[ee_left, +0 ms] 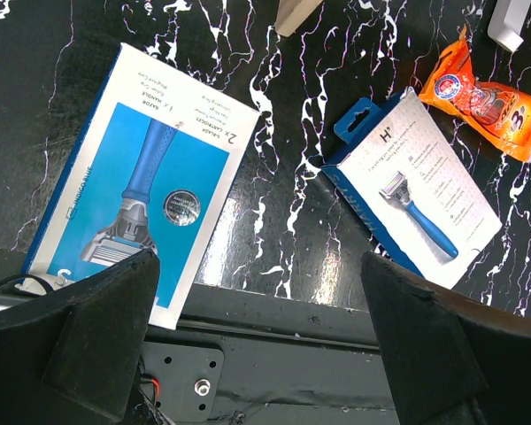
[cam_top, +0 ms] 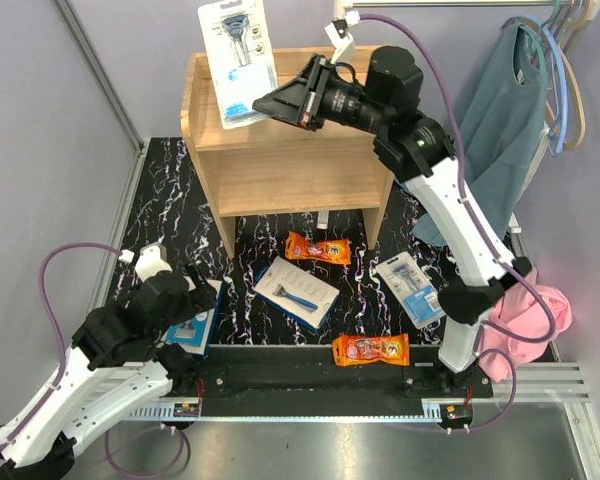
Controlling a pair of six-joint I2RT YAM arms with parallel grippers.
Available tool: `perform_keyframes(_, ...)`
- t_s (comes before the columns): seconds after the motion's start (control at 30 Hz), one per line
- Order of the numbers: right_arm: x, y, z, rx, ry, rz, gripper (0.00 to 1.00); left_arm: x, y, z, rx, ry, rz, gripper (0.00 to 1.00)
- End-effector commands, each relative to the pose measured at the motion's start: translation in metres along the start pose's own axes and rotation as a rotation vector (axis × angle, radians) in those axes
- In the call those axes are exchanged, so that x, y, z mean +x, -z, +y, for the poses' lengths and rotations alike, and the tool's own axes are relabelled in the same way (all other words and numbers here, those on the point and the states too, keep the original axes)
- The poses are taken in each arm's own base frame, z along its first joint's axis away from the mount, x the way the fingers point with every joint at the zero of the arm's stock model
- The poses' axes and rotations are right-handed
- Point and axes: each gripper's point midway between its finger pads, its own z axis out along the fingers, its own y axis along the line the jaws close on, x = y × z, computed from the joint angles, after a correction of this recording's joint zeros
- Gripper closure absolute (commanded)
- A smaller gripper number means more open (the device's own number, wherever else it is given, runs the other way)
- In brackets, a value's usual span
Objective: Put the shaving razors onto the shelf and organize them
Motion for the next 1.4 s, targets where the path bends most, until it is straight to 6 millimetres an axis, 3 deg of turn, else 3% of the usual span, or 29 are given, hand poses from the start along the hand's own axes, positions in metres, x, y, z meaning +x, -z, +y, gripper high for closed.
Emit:
perform_keyframes(0.0, -0.003, -0.011, 0.017, -0.079, -0.056, 0.023, 0.99, -0.001, -0.003, -0.003, 0.003, -0.015, -0.003, 0.01)
perform_keyframes(0.2, -0.007, -0.016, 0.001, -0.023, -0.082, -0.014, 1.0, -0.002, -0.002, -0.003, 0.011, -0.009, -0.009, 0.01)
perform_keyframes(0.6, 0.013, -0.032, -0.048, 0.088, -0.195, 0.005, 0.99, 0.0, -0.002, -0.004, 0.011, -0.017, 0.0, 0.01)
perform_keyframes(0.9, 0.027, -0.031, -0.06, 0.077, -0.257, 0.004, 0.93, 0.0, -0.003, -0.004, 0.013, -0.017, 0.003, 0.01)
perform_keyframes(1.1, 0.03, -0.032, -0.058, 0.049, -0.278, 0.007, 0.87, 0.001, -0.003, -0.004, 0.013, -0.022, 0.008, 0.01)
perform_keyframes(1.2, 0.029, -0.033, -0.057, 0.039, -0.281, 0.008, 0.83, 0.001, -0.003, -0.005, 0.015, -0.024, 0.007, 0.01)
perform_keyframes(1.37, 0.027, -0.03, -0.052, 0.029, -0.288, 0.0, 0.52, 0.002, -0.003, -0.005, 0.018, -0.024, 0.009, 0.01)
